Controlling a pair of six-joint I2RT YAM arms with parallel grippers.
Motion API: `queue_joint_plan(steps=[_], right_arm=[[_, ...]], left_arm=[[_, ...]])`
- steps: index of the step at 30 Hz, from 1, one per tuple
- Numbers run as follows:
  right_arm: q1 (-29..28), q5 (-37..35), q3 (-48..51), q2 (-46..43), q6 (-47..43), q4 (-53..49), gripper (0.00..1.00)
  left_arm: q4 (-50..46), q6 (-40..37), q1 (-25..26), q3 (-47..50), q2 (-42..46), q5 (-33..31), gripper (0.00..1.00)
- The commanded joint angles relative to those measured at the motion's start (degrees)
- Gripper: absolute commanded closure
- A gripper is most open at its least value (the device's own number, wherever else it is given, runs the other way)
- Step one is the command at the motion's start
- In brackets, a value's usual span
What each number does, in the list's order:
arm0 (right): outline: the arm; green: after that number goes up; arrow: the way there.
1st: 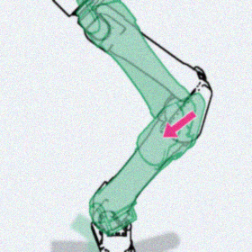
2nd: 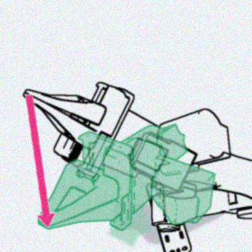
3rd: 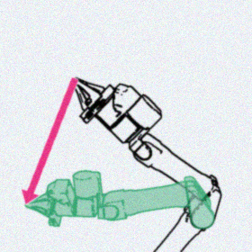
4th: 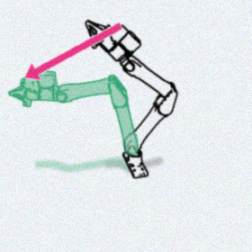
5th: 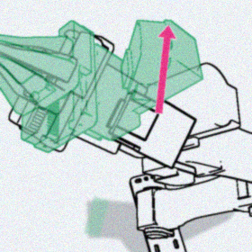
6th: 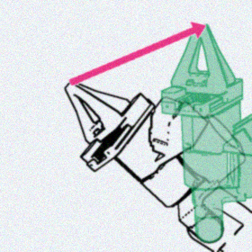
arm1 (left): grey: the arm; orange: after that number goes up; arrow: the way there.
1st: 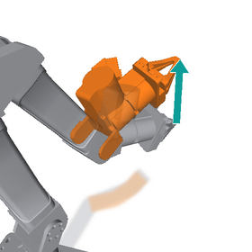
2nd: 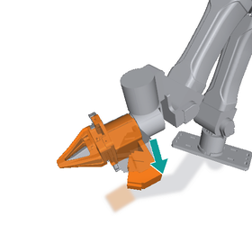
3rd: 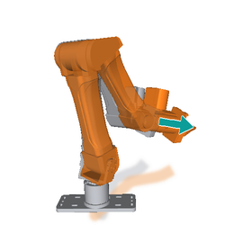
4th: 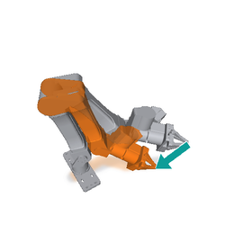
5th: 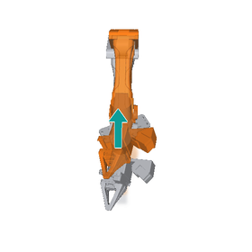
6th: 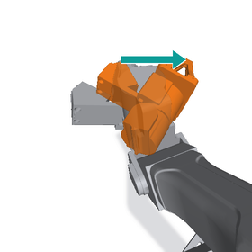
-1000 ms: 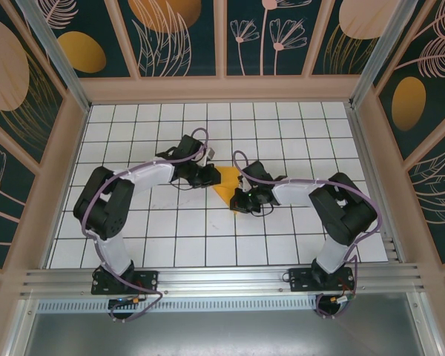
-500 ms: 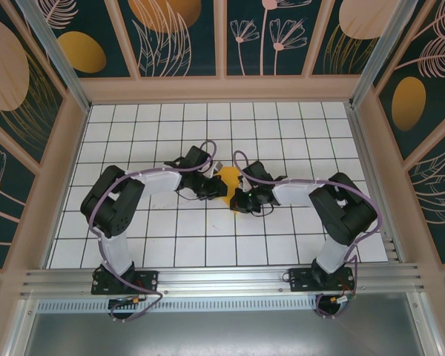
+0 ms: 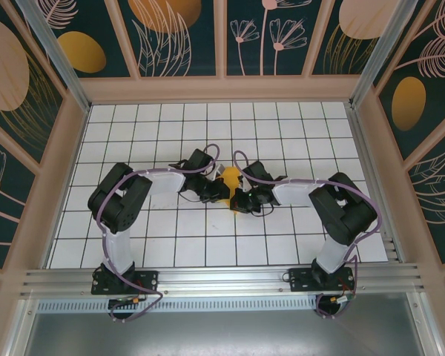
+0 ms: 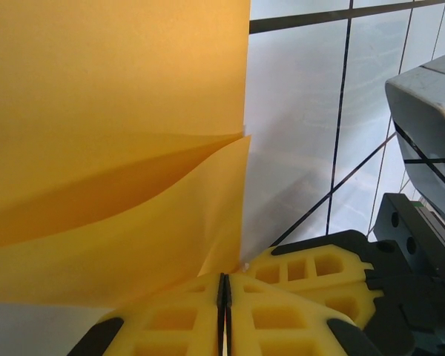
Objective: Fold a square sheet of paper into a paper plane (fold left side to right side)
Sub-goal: Third fold the triangle at the center of the table.
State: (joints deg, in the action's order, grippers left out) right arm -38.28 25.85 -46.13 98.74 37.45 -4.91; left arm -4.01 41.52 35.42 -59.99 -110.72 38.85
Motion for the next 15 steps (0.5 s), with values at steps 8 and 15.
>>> queue_joint_plan(steps=[8,15], right_arm=[[0.7,-6.1,3.1,3.4,-0.7,-8.7,1.00],[0.6,-6.9,3.5,3.3,-0.7,-9.6,1.00]], left_arm=[[-1.4,0.1,0.5,0.5,-3.2,-7.1,0.88],[-4.6,-1.4,0.3,-1.1,-4.2,-13.3,0.90]])
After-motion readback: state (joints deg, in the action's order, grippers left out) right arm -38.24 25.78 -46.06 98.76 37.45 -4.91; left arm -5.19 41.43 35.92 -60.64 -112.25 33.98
